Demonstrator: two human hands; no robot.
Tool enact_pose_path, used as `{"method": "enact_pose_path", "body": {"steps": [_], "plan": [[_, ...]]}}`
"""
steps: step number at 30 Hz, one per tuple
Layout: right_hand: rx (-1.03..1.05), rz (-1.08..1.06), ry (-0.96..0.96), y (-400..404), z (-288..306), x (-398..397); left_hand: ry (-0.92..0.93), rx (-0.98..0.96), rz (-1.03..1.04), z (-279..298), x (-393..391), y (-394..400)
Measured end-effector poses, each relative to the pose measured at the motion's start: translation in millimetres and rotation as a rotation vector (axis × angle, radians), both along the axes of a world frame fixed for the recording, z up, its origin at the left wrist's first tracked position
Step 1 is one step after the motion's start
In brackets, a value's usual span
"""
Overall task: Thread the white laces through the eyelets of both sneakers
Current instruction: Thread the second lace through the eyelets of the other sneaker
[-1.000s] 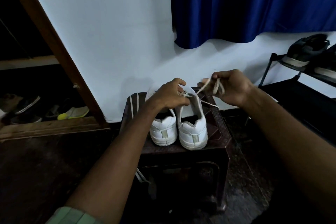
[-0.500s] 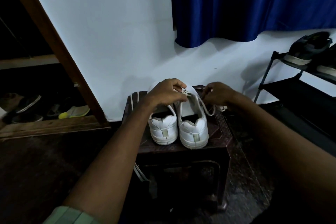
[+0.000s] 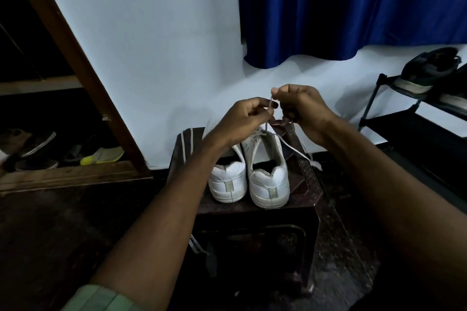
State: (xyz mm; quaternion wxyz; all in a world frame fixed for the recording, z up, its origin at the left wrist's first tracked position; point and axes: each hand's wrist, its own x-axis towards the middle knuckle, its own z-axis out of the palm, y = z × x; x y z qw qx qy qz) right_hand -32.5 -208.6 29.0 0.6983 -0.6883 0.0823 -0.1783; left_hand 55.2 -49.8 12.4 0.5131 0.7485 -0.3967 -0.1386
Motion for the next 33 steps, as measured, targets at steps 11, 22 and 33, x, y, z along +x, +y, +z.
{"method": "enact_pose_path", "body": {"steps": [11, 22, 33], "plan": [[0.092, -0.124, 0.082, -33, -1, -9, 0.826, -0.659, 0.240, 29, 19, 15], [0.866, -0.126, -0.093, -6, -9, 21, -0.300, 0.212, 0.345, 16, -5, 9], [0.889, -0.063, -0.193, 19, -14, 30, -0.012, 0.310, -0.028, 13, -8, 9]]}}
